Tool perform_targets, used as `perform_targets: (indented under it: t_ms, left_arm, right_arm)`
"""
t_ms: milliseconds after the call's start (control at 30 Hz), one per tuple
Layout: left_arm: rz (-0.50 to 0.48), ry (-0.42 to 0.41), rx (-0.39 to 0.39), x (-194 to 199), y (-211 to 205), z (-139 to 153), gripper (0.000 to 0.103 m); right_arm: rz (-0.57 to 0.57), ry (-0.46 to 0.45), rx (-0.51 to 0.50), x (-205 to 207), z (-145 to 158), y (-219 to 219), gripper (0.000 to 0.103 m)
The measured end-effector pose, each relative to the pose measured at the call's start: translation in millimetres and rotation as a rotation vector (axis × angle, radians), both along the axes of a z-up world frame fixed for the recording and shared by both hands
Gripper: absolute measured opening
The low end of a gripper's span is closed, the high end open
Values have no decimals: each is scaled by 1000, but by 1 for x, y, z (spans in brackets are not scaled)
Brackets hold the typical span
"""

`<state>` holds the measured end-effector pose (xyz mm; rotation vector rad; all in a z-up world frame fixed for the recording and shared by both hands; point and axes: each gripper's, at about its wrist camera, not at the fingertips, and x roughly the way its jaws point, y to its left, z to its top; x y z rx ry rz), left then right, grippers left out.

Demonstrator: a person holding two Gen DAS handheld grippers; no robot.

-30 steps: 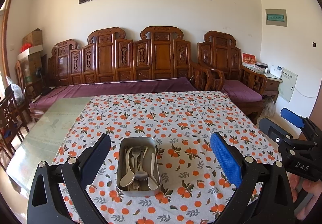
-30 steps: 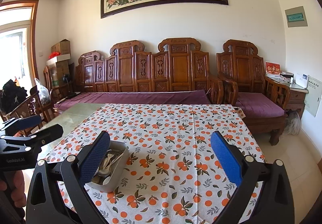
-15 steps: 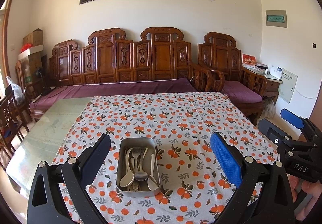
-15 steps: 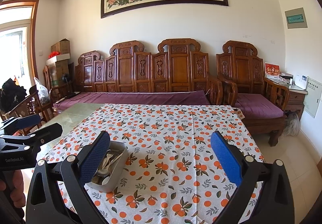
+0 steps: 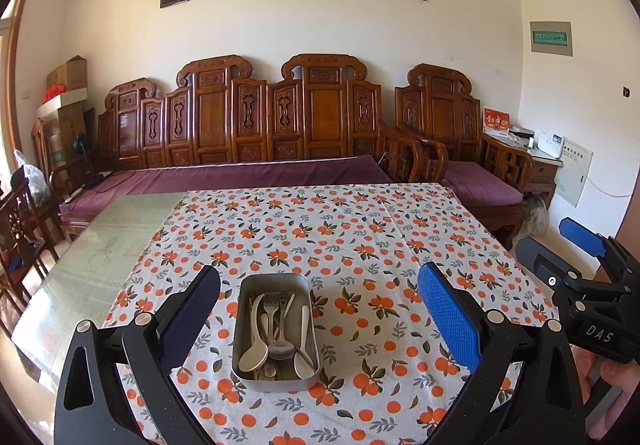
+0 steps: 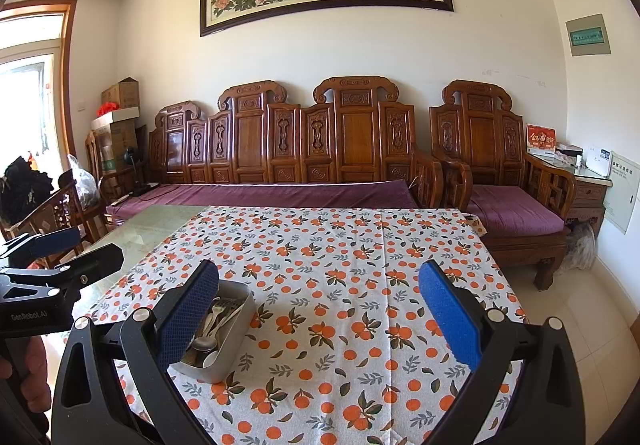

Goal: Organize utensils

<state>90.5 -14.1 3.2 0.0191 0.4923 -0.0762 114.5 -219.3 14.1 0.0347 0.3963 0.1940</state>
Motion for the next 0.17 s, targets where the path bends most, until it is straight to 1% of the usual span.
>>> perform_targets:
  t_ms: [167]
  left_arm:
    - [6,6,-5,2,0,-1,95]
  right_arm:
    - [-2,-6,2,0,0,-1,101]
